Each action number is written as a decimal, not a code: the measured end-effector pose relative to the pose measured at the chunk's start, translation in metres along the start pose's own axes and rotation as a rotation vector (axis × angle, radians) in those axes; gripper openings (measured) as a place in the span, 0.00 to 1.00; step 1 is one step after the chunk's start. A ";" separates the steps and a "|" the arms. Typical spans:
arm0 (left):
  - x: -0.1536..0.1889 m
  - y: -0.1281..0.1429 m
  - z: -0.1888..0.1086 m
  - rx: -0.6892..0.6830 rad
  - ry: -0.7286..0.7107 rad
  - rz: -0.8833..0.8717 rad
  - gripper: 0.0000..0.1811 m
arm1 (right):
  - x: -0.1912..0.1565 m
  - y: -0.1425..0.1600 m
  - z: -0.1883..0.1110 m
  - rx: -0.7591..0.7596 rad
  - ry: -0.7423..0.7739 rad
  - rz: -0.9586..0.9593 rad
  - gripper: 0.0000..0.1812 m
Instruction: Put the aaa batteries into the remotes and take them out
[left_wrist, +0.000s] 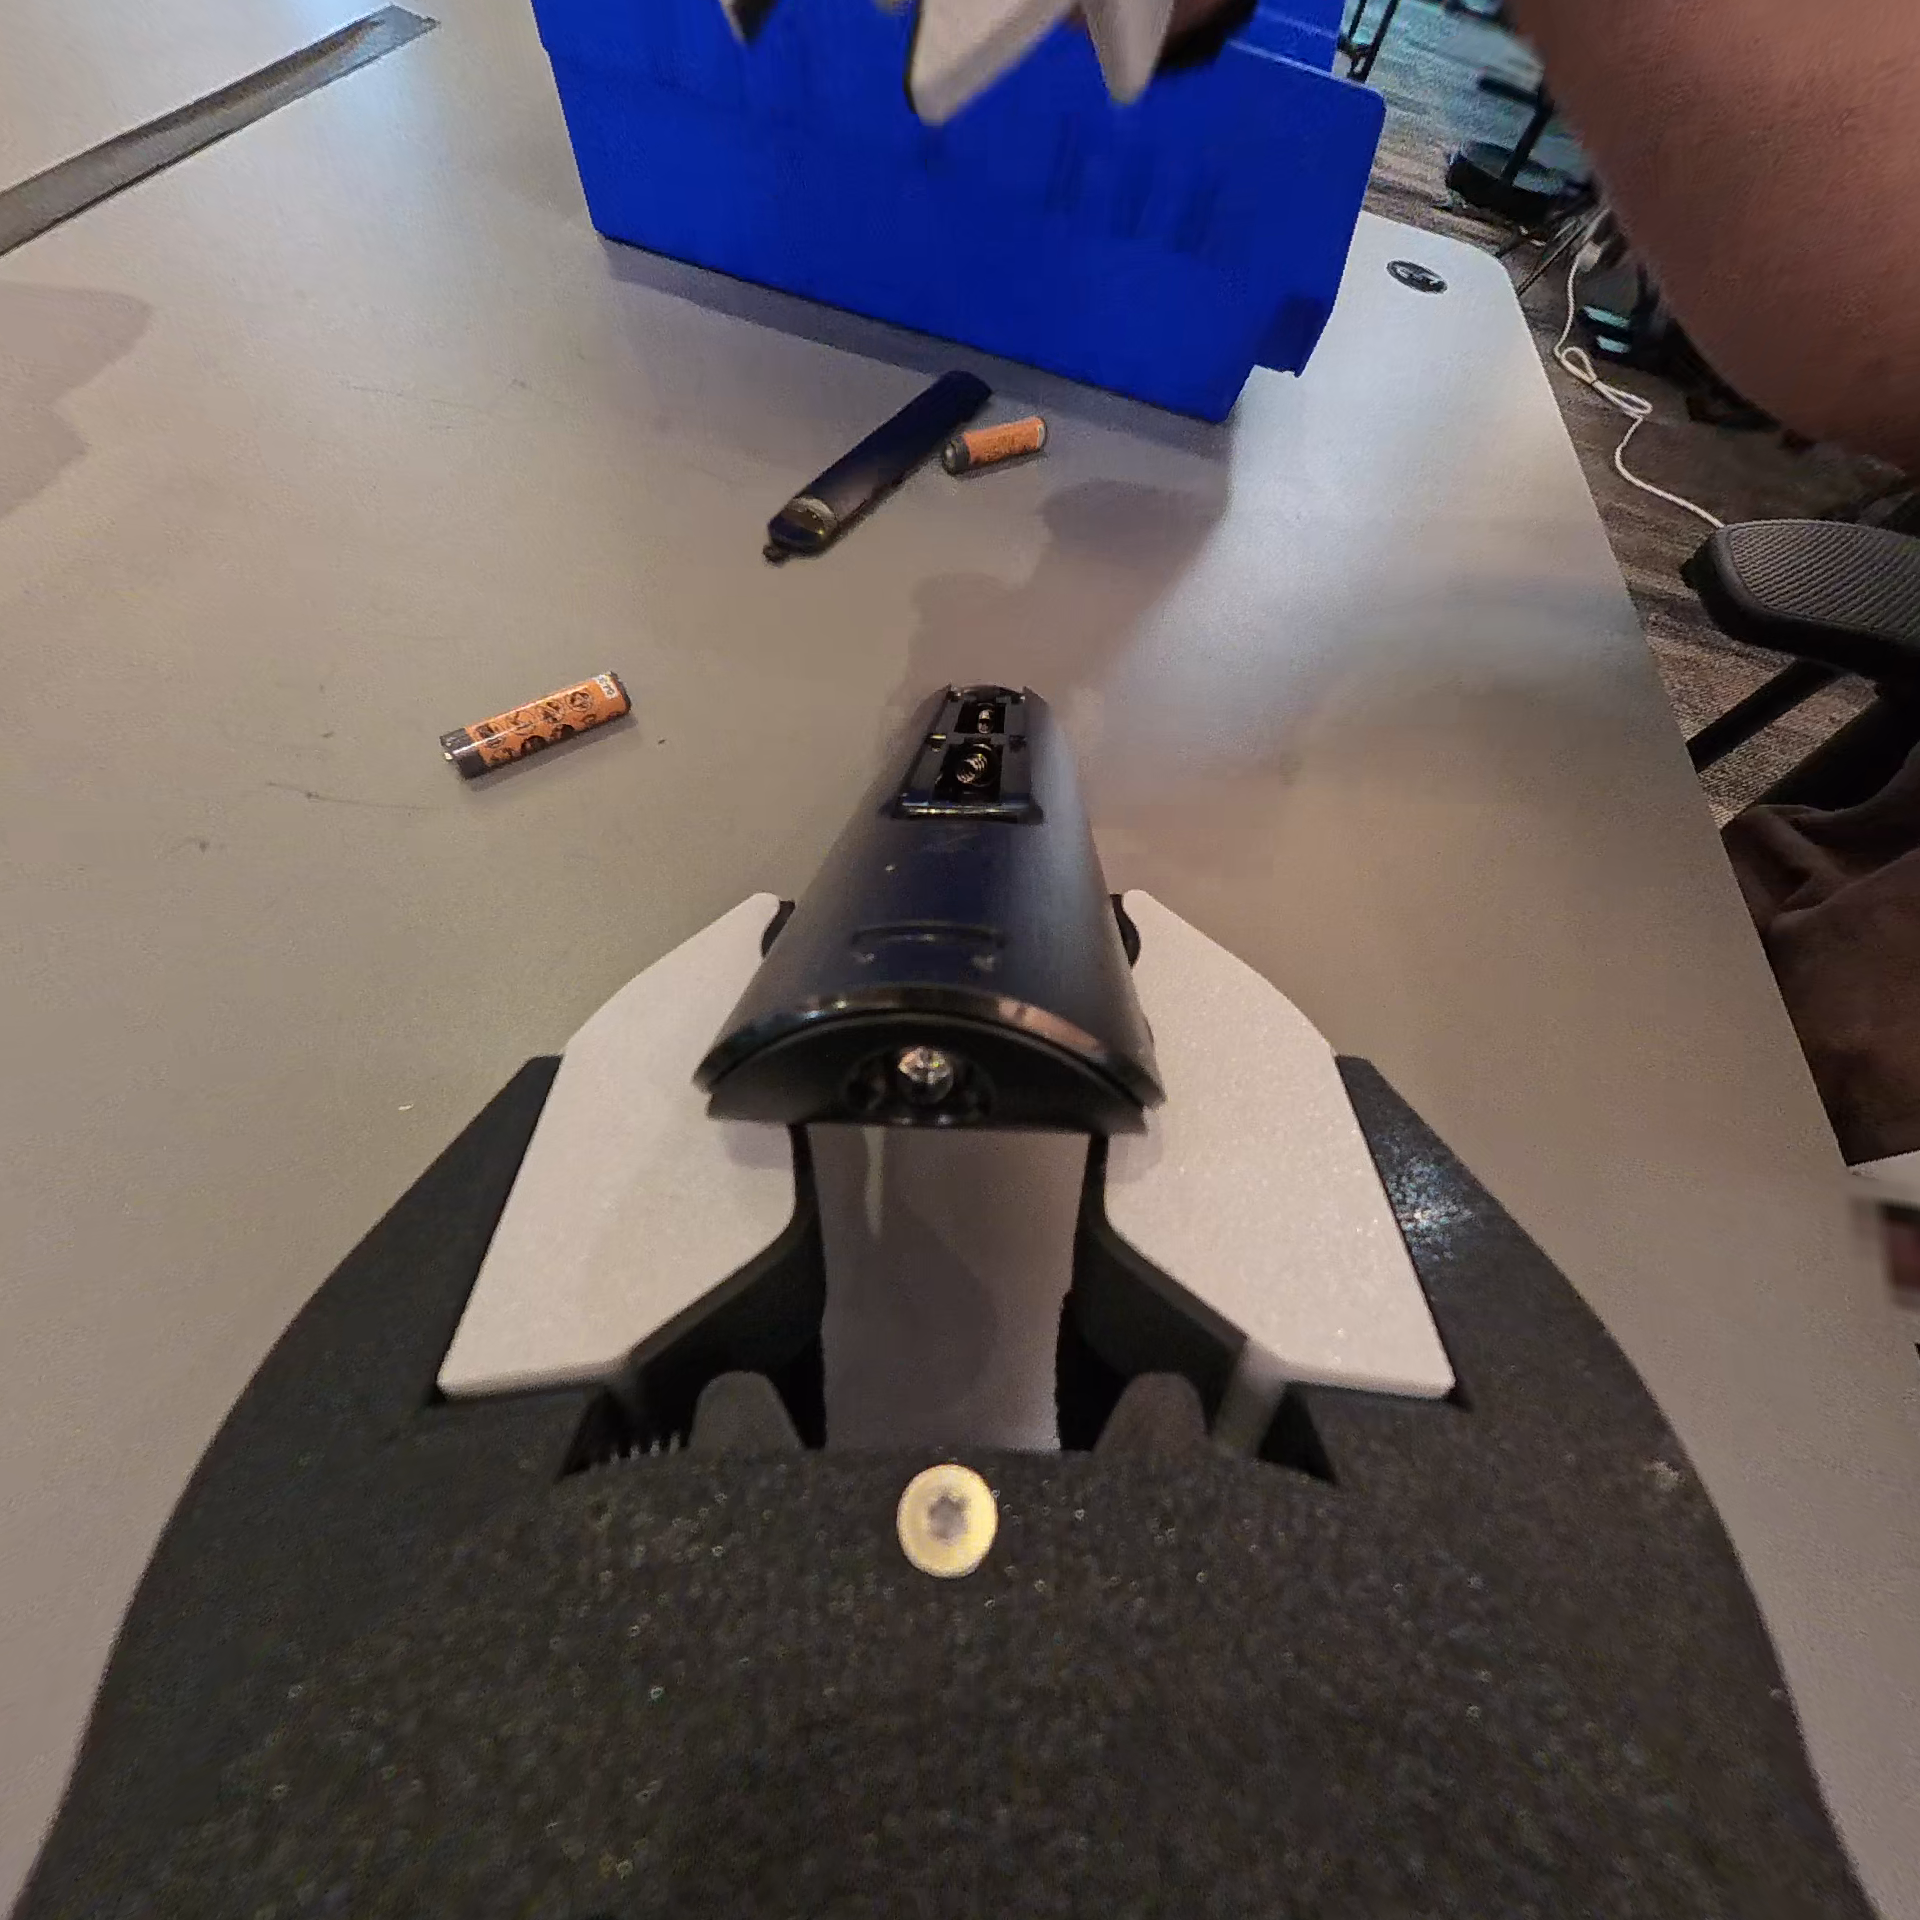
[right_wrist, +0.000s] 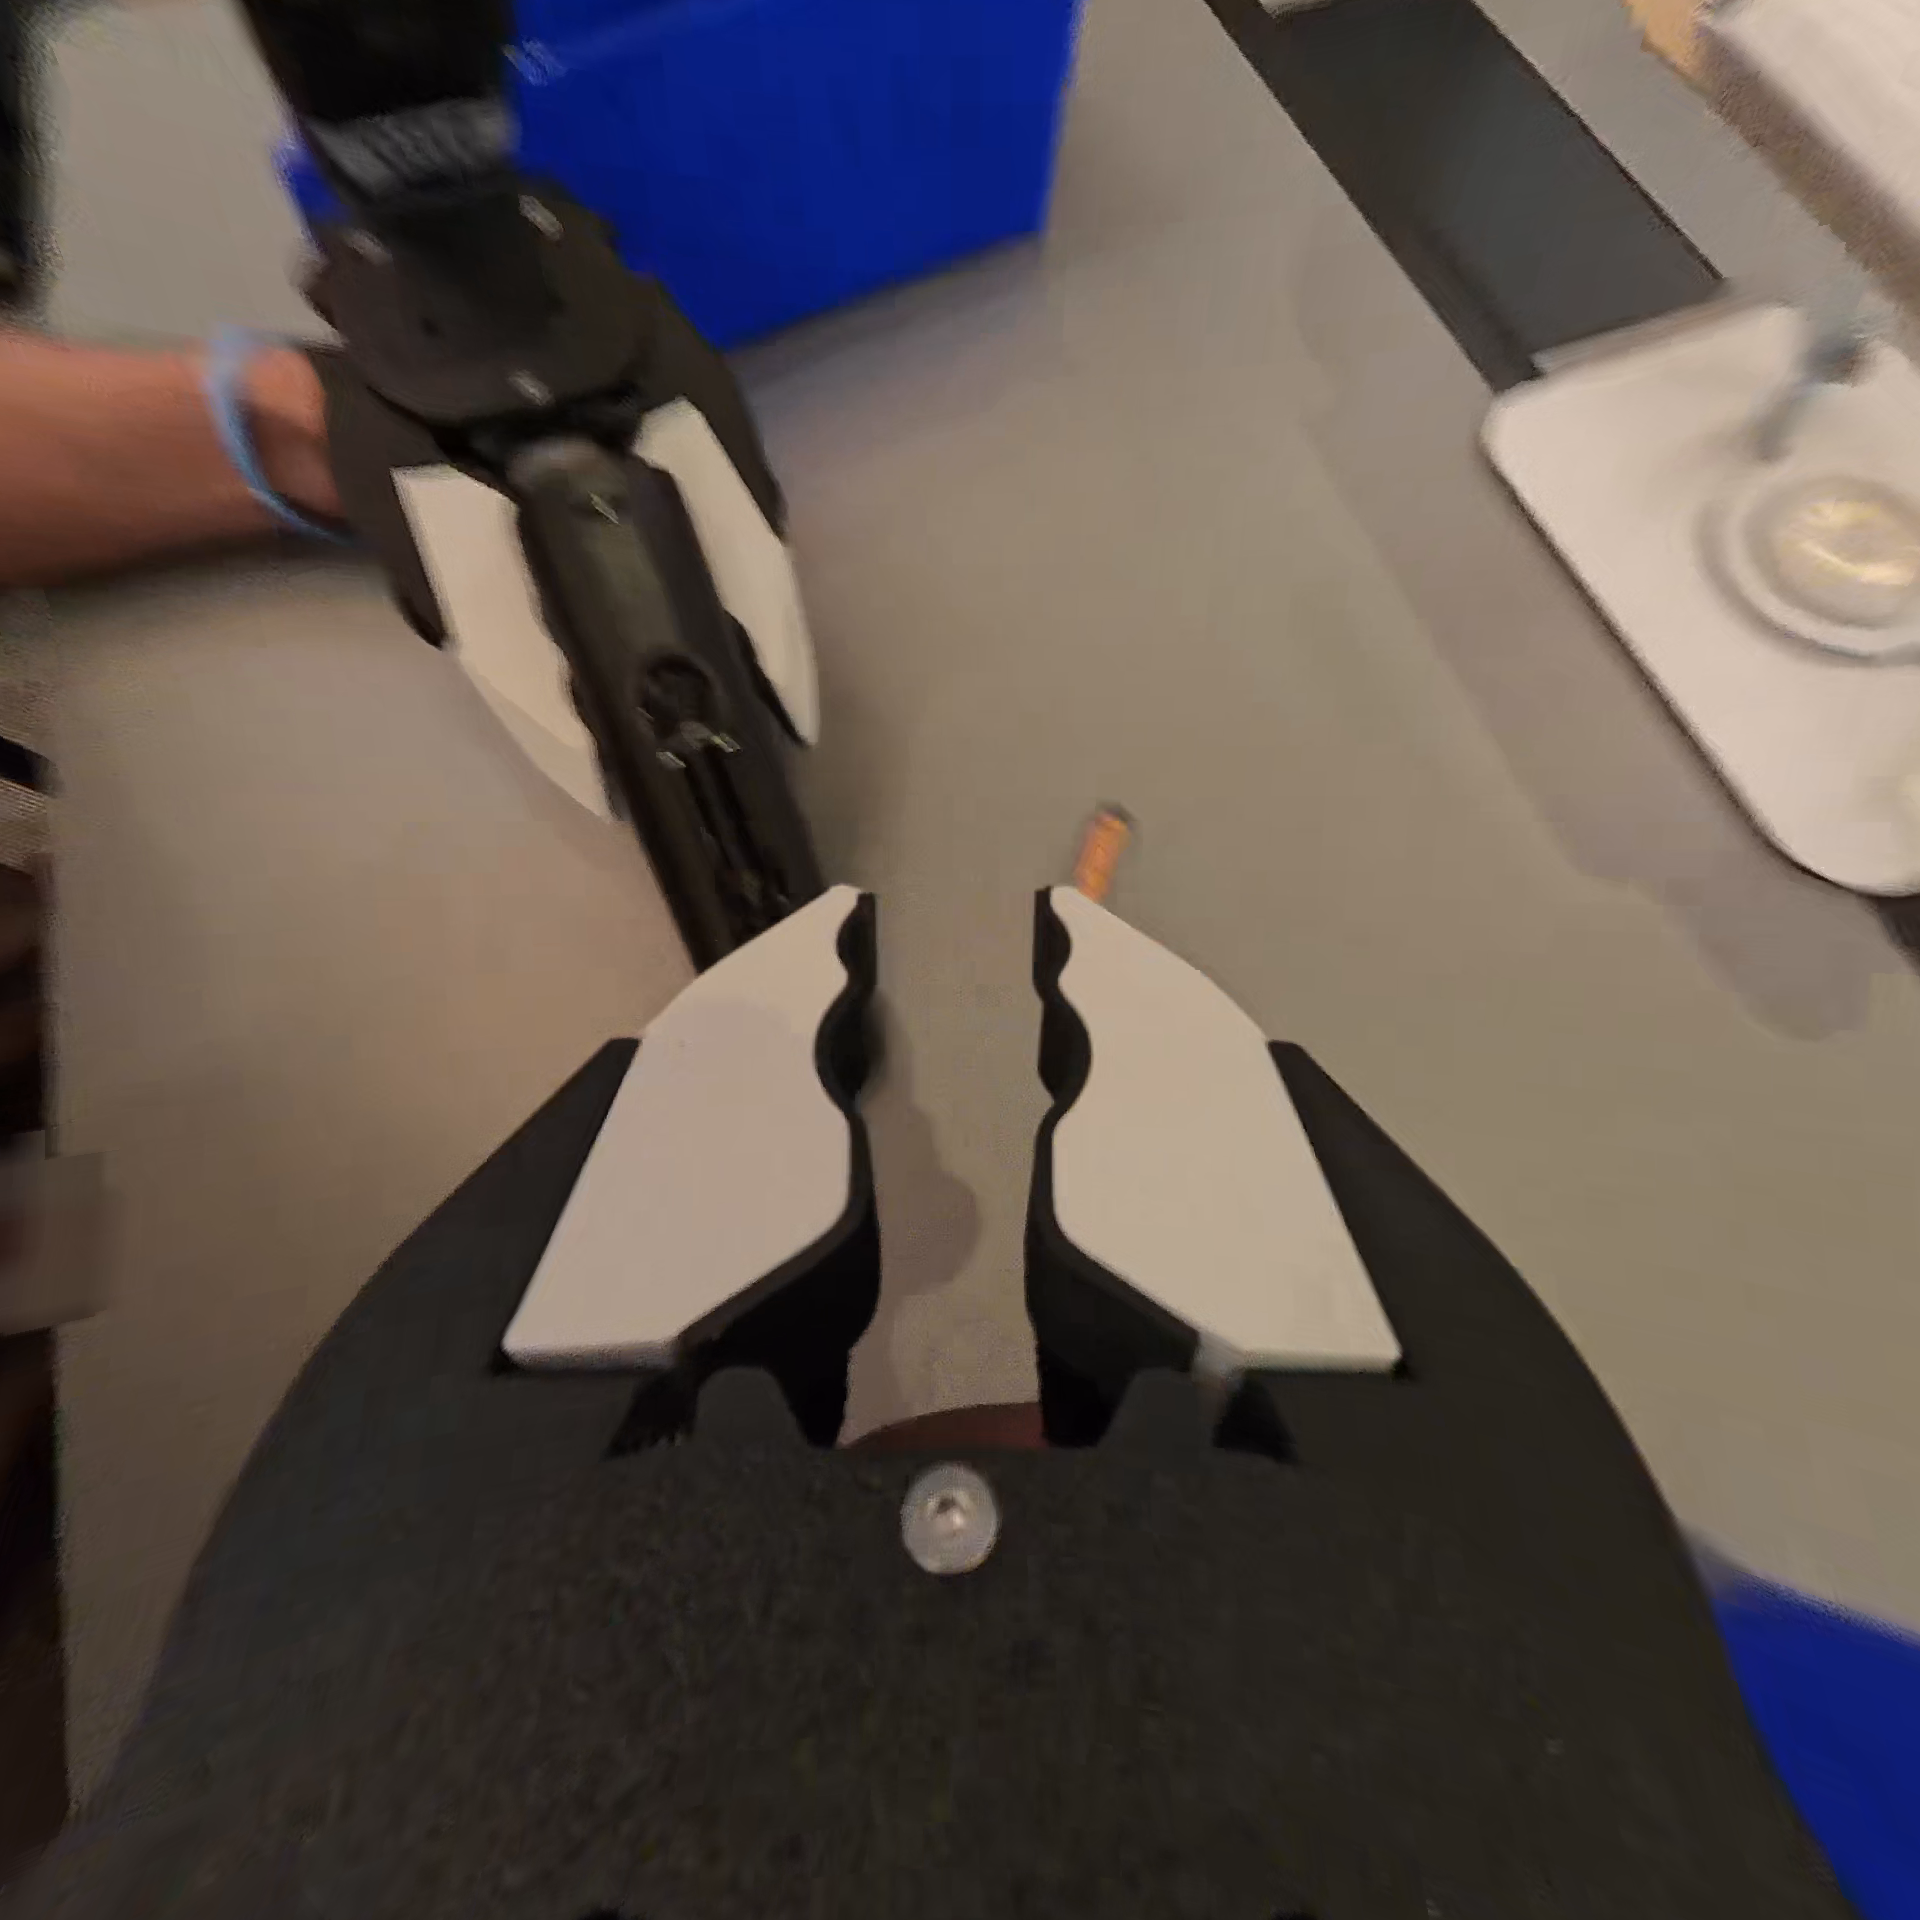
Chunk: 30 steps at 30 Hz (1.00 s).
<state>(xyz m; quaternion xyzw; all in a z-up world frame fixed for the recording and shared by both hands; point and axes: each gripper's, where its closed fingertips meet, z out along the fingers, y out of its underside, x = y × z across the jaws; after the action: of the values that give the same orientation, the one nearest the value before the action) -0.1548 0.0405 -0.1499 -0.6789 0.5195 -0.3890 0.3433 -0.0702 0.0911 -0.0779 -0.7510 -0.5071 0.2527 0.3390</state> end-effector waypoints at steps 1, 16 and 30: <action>0.000 0.000 0.000 0.000 -0.001 0.001 0.31 | 0.010 0.008 -0.010 -0.069 0.059 -0.011 0.16; 0.001 0.001 0.001 -0.006 0.002 0.006 0.31 | 0.031 0.156 -0.046 -0.821 0.281 0.098 0.14; 0.002 0.002 0.002 -0.015 0.003 0.013 0.31 | 0.037 0.181 -0.032 -1.086 0.278 0.139 0.13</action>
<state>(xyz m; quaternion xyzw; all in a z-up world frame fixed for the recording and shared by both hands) -0.1533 0.0385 -0.1521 -0.6776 0.5272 -0.3839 0.3399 0.0724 0.0713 -0.1971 -0.8755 -0.4642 -0.1244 -0.0501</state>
